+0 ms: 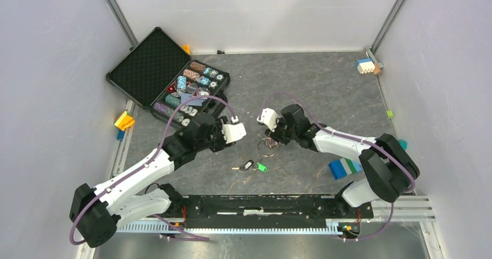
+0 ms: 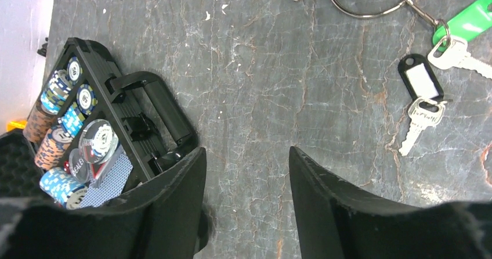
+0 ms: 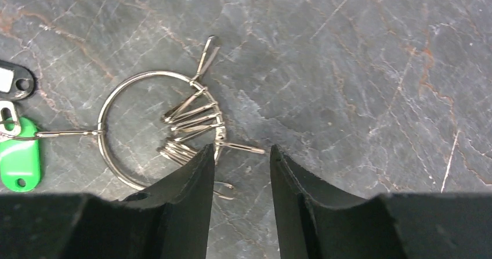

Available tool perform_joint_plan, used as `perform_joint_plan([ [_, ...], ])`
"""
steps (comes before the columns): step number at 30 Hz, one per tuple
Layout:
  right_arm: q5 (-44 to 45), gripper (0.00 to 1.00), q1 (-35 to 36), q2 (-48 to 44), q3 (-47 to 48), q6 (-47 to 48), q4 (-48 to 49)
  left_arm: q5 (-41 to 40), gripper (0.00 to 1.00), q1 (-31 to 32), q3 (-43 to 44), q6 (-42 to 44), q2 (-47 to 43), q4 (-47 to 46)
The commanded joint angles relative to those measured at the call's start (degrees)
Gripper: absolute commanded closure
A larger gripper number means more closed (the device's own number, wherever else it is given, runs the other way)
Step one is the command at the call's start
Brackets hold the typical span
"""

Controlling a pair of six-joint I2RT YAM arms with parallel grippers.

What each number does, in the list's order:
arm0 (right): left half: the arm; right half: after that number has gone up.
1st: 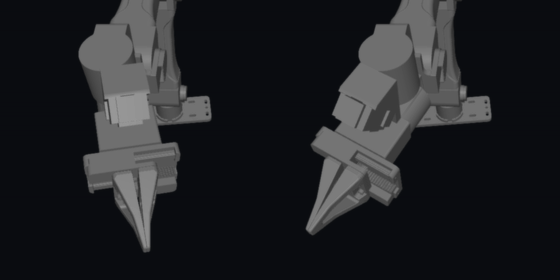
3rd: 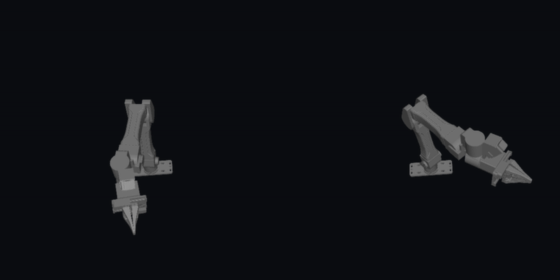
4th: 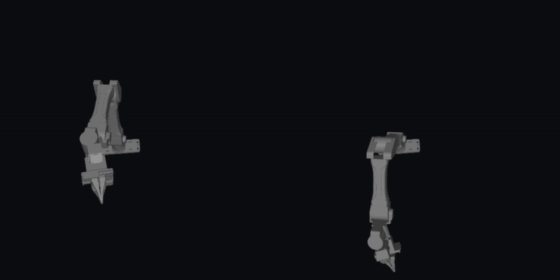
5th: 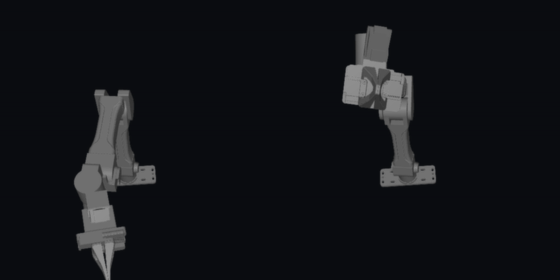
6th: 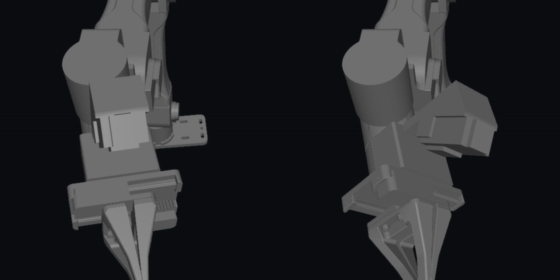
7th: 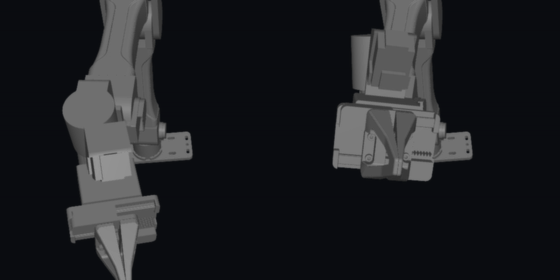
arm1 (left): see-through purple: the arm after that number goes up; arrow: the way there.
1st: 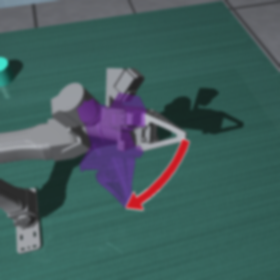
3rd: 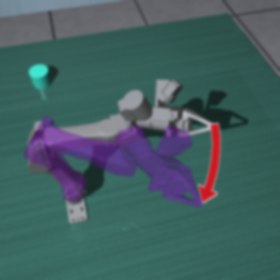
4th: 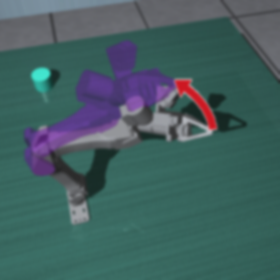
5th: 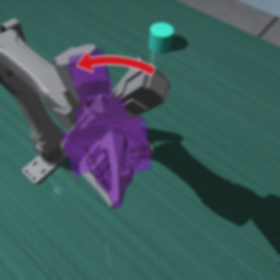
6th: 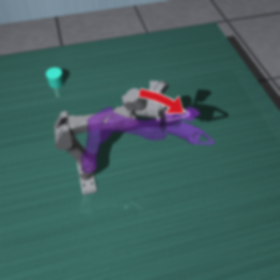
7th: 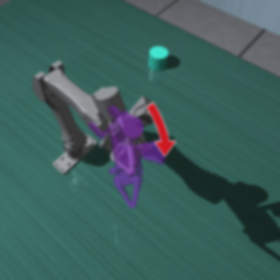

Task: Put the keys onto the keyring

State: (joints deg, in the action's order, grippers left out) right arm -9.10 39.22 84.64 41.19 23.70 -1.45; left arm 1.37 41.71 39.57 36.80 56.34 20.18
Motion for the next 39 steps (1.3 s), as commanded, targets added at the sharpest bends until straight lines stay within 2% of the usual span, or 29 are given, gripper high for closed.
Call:
perform_joint_plan([
  [1, -6.76, 0.54, -1.87, 0.1, 3.55, -0.85, 0.56, 5.01, 0.36, -3.39, 0.29, -5.83, -0.58, -3.76],
  [6, -11.32, 0.53, -1.85, 4.58, 7.51, -2.85, 1.01, 11.56, 0.33, -10.22, 0.54, -10.01, -0.76, -3.72],
  [12, -14.22, 0.52, -1.87, 10.95, 11.84, -5.74, 1.01, 13.03, 0.26, -14.43, -0.5, -11.87, -2.27, -2.87],
  [24, -14.19, 0.55, -1.7, 16.51, 14.43, -7.0, 1.01, 14.22, 0.23, -15.17, -1.71, -12.15, -3.26, -3.05],
  [33, -13.01, 0.66, -1.32, 18.1, 14.99, -7.41, 0.82, 14.92, 0.22, -15.24, -1.65, -11.97, -3.69, -2.96],
  [39, -11.74, 0.68, -1.23, 18.24, 14.69, -7.18, 0.62, 15.18, 0.22, -15.21, -1.25, -11.28, -3.37, -2.7],
])
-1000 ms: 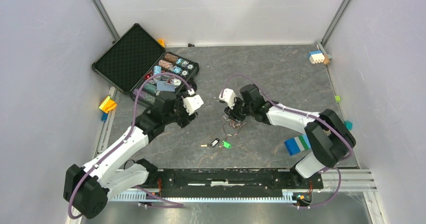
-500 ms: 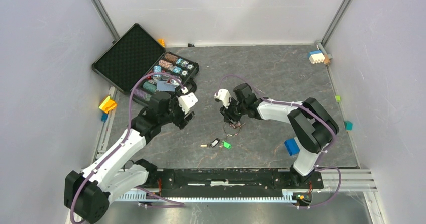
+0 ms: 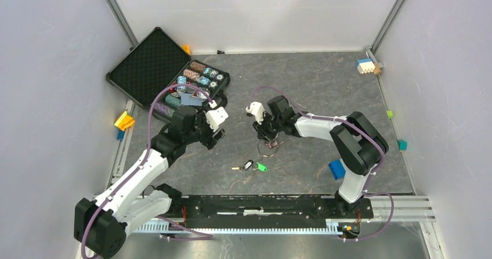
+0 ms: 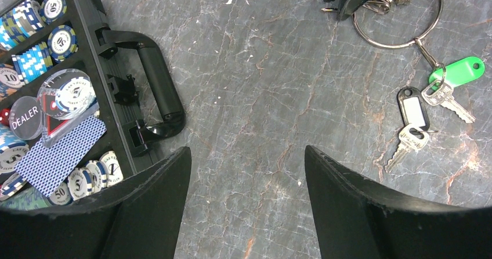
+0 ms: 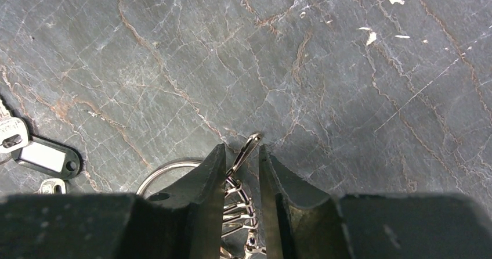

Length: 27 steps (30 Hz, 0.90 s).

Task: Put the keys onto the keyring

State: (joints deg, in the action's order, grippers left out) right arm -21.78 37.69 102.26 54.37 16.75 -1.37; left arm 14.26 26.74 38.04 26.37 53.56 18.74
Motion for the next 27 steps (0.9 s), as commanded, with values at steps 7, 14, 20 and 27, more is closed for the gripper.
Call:
perform_joint_plan([
  [7, 0.99, 0.83, 0.28, -0.18, 1.64, 0.71, 0.3, 3.12, 0.21, -0.29, 0.23, -0.45, 0.5, -2.55],
  [14, -1.72, 0.95, -0.05, -4.5, 0.94, 1.94, 0.93, 4.16, 0.21, -0.28, 1.15, -0.16, 2.95, -3.93],
  [20, -7.62, 1.0, -0.99, -10.44, -1.58, 2.49, 4.6, 10.46, 0.22, -0.28, 0.25, 0.06, 5.36, -9.34],
  [27, -12.22, 1.0, -2.33, -18.19, -7.17, 0.93, 12.29, 19.87, 0.22, -0.26, 0.39, 1.77, 8.38, -17.03],
])
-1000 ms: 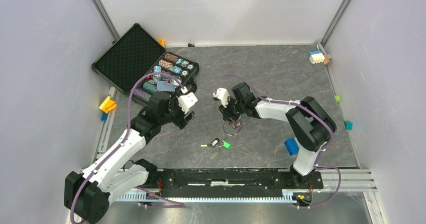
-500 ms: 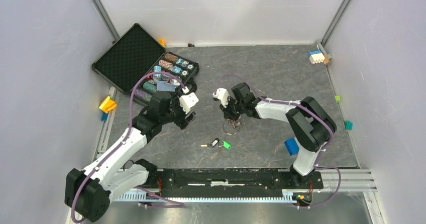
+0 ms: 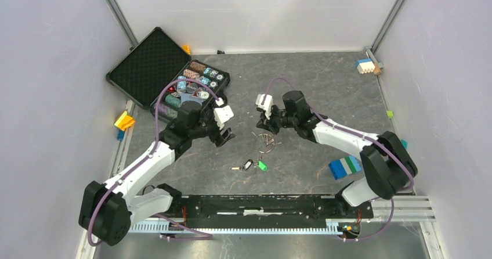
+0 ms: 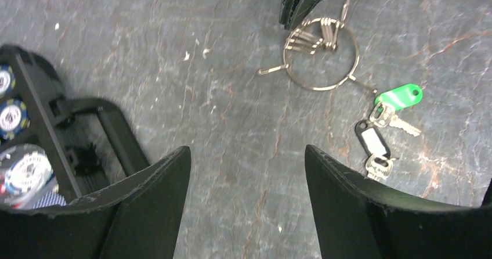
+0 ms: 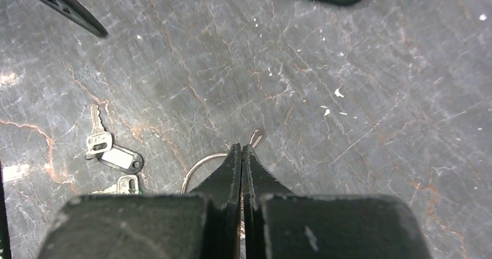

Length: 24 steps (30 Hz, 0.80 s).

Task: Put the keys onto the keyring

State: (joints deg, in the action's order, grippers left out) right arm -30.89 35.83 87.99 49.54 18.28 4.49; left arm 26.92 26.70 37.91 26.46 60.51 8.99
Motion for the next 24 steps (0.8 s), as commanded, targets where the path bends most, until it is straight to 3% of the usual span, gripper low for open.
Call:
perform_joint_plan([
  [1, -1.92, 1.0, -0.44, -3.69, -1.87, -0.72, 5.59, 7.09, 0.22, -0.23, 1.39, 1.64, 1.9, -7.03],
  [3, 1.15, 0.98, -0.14, -2.07, -0.41, -0.09, 3.52, 6.55, 0.22, -0.2, 2.65, 1.2, 2.61, -5.65],
  [9, 8.74, 0.69, 2.74, 7.09, 5.27, 0.87, -2.11, -0.18, 0.21, -0.39, 0.59, -1.81, -0.48, -1.48],
  [15, 14.3, 0.61, 6.29, 12.1, 7.21, 1.6, -2.76, -5.84, 0.19, -2.11, -2.84, -1.72, -6.69, 5.69],
  [24, 18.95, 0.6, 7.56, 15.75, 10.11, 1.76, -4.29, -6.94, 0.18, -2.72, -6.68, -1.36, -11.32, 7.36],
])
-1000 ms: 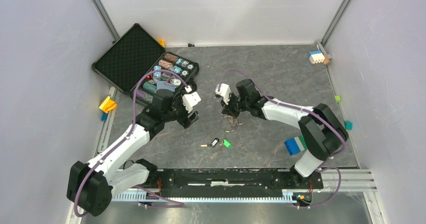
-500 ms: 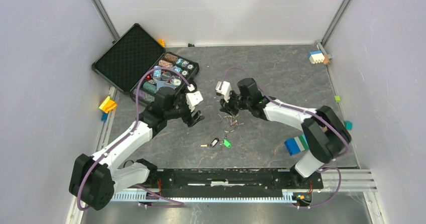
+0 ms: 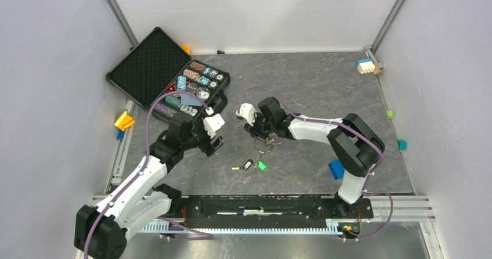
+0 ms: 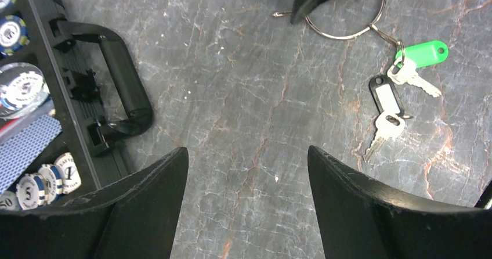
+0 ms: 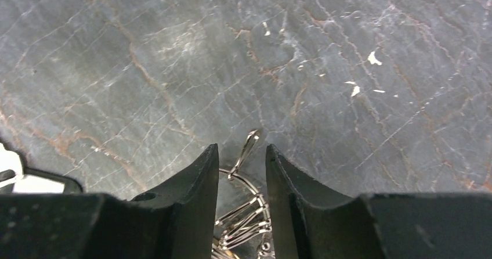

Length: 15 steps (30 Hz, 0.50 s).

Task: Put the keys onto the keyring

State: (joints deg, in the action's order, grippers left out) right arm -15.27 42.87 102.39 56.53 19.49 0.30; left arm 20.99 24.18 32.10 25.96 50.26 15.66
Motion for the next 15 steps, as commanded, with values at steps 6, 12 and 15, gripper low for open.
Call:
perform_joint_plan([
  [6, 4.31, 0.68, 0.8, 3.03, 3.96, 0.32, -0.18, 0.11, 0.18, -0.22, -0.31, -0.82, -1.28, 1.1],
  [12, 4.48, 0.65, 1.2, 3.26, 3.28, -0.08, -1.35, 0.19, 0.18, -0.24, 0.16, -0.91, -1.14, 1.13],
  [15, 5.33, 0.67, 1.25, 3.68, 3.3, 0.1, -1.34, 0.2, 0.18, -0.23, 0.21, -1.01, -1.18, 1.3],
])
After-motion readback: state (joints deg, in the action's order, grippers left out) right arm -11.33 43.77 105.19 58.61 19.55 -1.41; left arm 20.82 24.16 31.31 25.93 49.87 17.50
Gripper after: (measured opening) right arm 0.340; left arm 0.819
